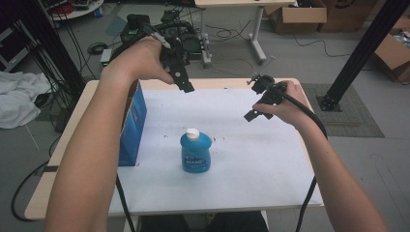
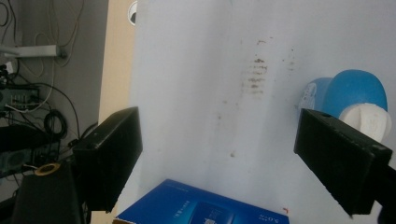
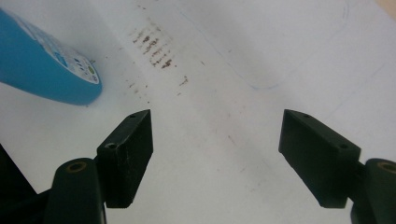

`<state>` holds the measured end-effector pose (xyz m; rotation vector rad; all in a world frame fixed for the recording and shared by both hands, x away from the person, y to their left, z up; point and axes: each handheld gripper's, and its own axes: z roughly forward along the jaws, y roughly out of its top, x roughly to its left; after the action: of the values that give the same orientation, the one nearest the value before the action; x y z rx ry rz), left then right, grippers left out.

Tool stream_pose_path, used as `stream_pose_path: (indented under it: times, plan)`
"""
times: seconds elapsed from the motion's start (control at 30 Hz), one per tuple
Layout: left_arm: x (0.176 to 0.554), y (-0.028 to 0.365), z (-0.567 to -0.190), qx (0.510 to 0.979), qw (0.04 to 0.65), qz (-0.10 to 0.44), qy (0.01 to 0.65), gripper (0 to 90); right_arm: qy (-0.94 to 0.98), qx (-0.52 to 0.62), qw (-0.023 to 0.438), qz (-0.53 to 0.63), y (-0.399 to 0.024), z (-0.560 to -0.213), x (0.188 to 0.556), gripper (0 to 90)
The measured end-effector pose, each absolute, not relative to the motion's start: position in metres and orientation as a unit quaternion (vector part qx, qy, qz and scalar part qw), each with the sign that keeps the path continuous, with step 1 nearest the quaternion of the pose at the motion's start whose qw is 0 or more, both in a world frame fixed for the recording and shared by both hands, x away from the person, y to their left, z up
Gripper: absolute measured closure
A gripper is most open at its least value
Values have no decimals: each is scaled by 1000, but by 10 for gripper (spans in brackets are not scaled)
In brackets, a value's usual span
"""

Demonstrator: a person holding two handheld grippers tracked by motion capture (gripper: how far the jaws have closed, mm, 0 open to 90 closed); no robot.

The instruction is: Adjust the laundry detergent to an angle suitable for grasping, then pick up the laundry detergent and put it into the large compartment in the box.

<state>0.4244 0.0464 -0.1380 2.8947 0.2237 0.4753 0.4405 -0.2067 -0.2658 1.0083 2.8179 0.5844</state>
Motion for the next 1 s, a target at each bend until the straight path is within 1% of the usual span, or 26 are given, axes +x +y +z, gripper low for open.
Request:
stream_pose_path:
  times: [0.1, 0.23, 0.5, 0.9, 1.0]
  plan:
    - [423, 47, -137, 979, 99, 161, 75, 159, 921, 346, 44, 172, -209, -267, 446, 260]
    - [420, 48, -136, 979, 96, 165, 72, 159, 917, 361, 45, 162, -212, -266, 449, 231]
    - [419, 50, -136, 979, 94, 164, 75, 159, 917, 359, 48, 167, -213, -264, 449, 215]
    - [414, 47, -136, 982, 77, 157, 72, 159, 914, 365, 45, 169, -218, -266, 455, 217]
    - [410, 49, -135, 982, 84, 157, 68, 158, 913, 366, 48, 173, -222, -267, 457, 218]
